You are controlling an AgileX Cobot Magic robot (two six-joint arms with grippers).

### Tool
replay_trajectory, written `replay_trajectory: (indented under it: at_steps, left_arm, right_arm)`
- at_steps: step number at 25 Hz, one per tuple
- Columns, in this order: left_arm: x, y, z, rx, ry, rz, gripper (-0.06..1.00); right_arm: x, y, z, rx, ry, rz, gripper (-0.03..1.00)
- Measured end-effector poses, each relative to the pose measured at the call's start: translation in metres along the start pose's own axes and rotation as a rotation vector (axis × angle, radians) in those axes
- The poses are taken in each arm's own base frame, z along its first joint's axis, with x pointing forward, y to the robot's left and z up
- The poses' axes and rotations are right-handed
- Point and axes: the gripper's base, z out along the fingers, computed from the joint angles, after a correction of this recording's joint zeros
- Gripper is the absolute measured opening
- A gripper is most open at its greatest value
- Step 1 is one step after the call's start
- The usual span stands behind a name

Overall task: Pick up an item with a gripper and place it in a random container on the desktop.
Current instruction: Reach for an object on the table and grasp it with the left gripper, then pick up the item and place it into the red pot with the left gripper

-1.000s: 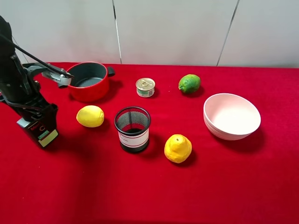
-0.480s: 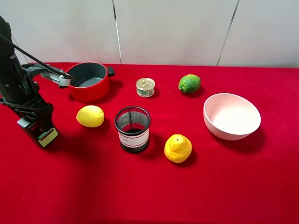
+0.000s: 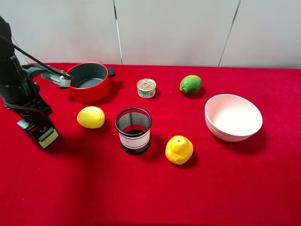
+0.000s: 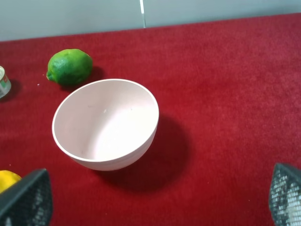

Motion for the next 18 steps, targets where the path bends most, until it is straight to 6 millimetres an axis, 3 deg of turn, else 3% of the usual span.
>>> replay_trajectory:
  at_steps: [18]
  left_arm:
    - [0.0002, -0.0001, -0.0004, 0.0, 0.0, 0.0, 0.41]
  right_arm:
    - [0.0, 0.0, 0.0, 0.0, 0.0, 0.0, 0.69]
